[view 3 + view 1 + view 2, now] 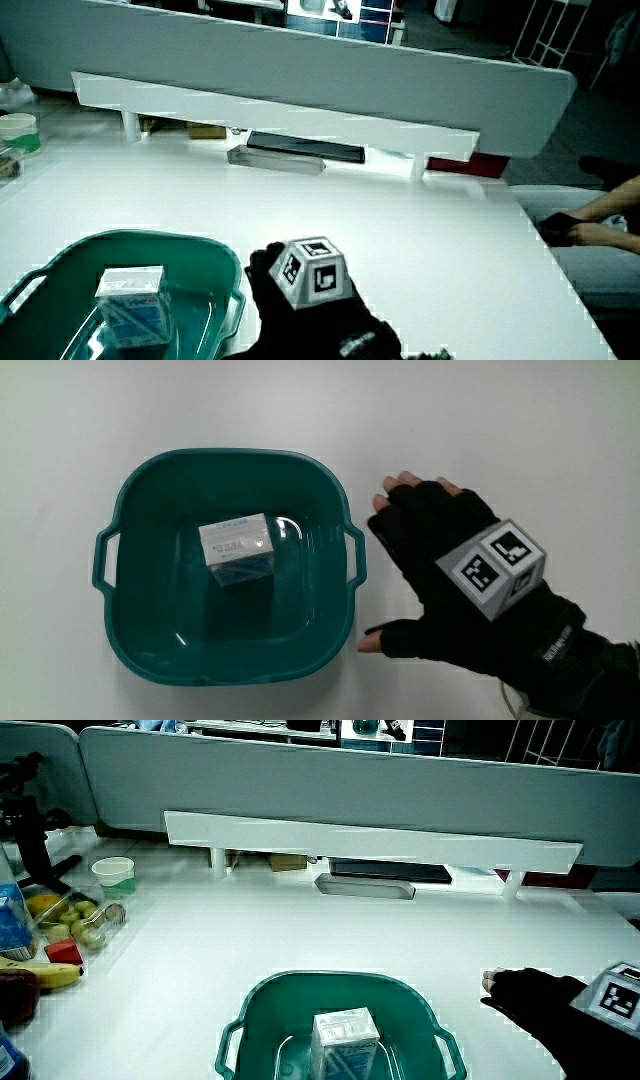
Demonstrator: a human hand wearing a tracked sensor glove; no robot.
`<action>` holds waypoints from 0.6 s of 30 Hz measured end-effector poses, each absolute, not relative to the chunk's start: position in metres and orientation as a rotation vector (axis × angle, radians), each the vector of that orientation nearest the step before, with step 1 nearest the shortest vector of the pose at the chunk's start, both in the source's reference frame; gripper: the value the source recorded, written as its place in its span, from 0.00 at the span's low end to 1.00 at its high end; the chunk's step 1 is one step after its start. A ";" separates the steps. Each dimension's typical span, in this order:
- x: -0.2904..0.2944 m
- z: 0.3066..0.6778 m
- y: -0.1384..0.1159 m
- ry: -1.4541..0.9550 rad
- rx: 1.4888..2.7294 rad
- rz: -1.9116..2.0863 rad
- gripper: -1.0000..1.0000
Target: Pick milk from plate
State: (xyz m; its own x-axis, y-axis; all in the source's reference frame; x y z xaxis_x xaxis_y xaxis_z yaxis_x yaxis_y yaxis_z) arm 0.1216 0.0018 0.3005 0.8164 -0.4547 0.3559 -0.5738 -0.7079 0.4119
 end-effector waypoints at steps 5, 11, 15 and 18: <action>0.098 0.284 -0.004 -0.812 2.448 0.297 0.50; 0.071 0.282 -0.011 -0.859 2.433 0.212 0.50; 0.050 0.275 -0.017 -0.887 2.403 0.205 0.50; 0.034 0.273 -0.023 -0.875 2.375 0.192 0.50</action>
